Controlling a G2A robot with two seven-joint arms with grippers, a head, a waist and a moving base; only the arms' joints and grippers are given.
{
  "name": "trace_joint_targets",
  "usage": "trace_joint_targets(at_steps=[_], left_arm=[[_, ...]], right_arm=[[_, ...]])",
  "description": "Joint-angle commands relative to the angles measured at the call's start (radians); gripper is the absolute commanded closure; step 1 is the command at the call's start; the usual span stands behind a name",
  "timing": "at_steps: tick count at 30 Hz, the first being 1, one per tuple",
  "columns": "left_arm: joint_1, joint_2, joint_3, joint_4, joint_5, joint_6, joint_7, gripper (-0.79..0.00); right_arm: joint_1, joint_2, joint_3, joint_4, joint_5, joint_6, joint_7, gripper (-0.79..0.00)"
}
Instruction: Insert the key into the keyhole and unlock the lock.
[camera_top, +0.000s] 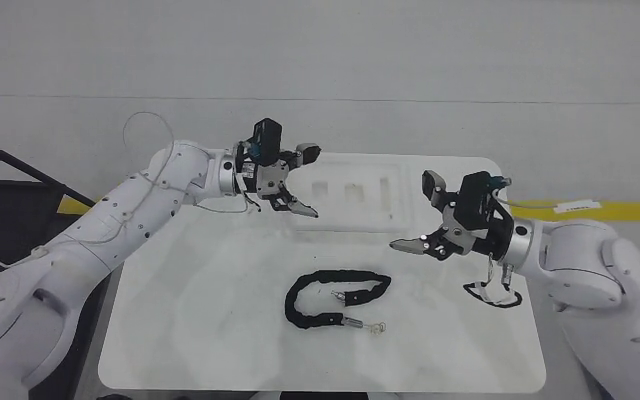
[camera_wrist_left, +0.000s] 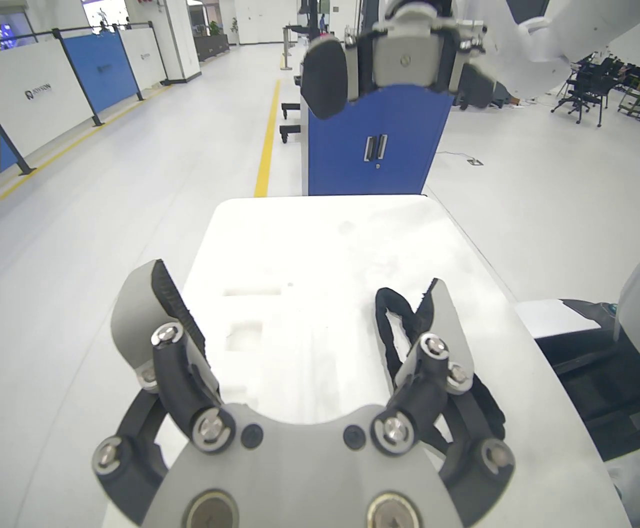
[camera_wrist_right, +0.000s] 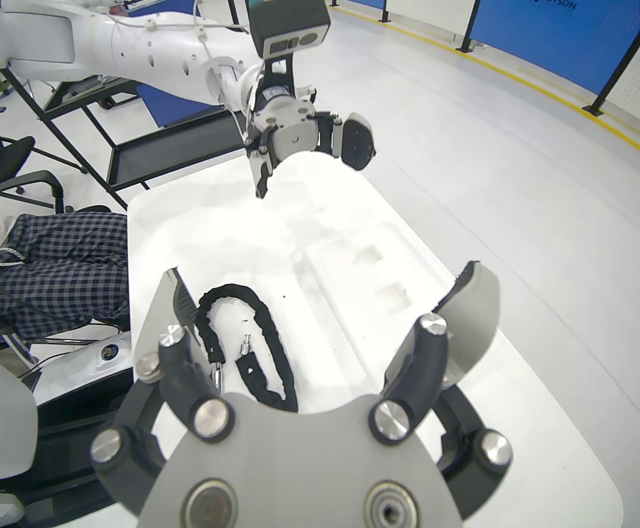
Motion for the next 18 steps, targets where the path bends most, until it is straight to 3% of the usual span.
trace_joint_targets(at_steps=[1,11,18], left_arm=[[-0.031,0.005,0.016,0.014,-0.015,0.0,0.016,-0.785],[-0.063,0.019,0.016,0.018,-0.082,0.0,0.002,-0.785],[-0.063,0.033,0.016,0.003,-0.099,0.0,0.003,-0.785]], right_arm=[[0.025,-0.003,-0.011,0.035,0.001,-0.025,-0.01,-0.785],[0.153,-0.012,-0.066,0.14,0.088,-0.076,0.051,-0.785],[0.173,-0.015,-0.08,0.157,0.111,-0.089,0.06,-0.785]])
